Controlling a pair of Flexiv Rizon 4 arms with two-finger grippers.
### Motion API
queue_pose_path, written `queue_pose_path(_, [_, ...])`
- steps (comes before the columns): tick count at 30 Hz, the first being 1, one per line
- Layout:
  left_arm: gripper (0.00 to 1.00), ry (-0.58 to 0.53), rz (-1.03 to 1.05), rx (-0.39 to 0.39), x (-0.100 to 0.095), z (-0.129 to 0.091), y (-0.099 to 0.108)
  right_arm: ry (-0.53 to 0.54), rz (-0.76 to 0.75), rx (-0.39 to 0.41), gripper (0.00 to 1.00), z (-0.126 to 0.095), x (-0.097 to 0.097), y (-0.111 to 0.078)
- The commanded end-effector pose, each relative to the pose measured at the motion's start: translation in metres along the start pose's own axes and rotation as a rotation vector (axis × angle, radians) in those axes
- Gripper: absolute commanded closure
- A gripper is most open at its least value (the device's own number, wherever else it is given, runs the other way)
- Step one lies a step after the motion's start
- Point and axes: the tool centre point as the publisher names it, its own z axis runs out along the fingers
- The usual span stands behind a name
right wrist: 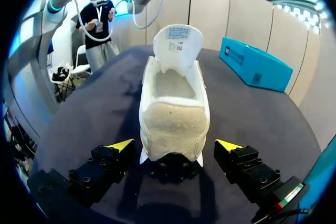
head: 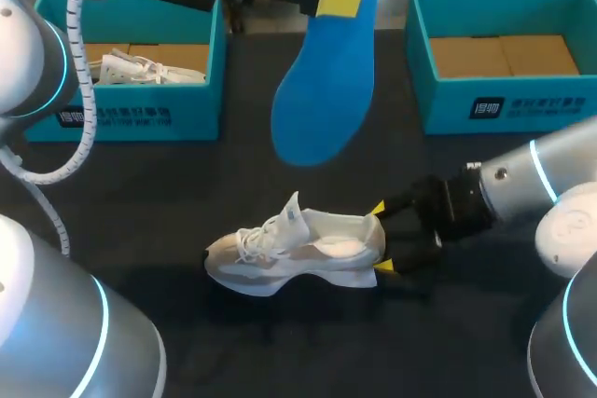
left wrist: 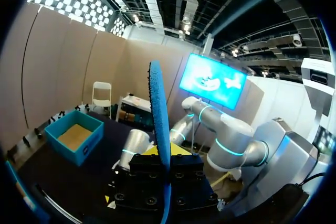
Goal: Take the shoe out of the shoebox, open the shoe tongue, remove and reinsert the insole, then place the shoe into the shoebox
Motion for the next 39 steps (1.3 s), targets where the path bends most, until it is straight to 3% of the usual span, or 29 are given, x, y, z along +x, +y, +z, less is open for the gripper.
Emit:
queue_pose_path(1, [1.0,0.0,0.001,-0.001,0.0,0.0,0.0,0.037,0.01,0.272,0.0,-0.023,-0.004,0.013])
queue_pose_path(14, [1.0,0.0,0.001,-0.001,0.0,0.0,0.0,0.046,0.077,0.692,0.0,-0.048,-0.005,0.038])
queue_pose_path(22, [1.0,0.0,0.001,-0.001,0.0,0.0,0.0,0.065,0.097,0.884,0.0,-0.045,-0.002,0.058])
queue_pose_path(28, [1.0,0.0,0.001,-0.001,0.0,0.0,0.0,0.033,0.104,0.969,0.0,-0.039,0.001,0.065])
queue_pose_path(32, [1.0,0.0,0.001,-0.001,0.0,0.0,0.0,-0.05,0.045,0.94,0.0,-0.036,0.003,0.071])
queue_pose_path(39, [1.0,0.0,0.001,-0.001,0.0,0.0,0.0,-0.035,0.041,0.962,0.0,-0.026,0.005,0.069])
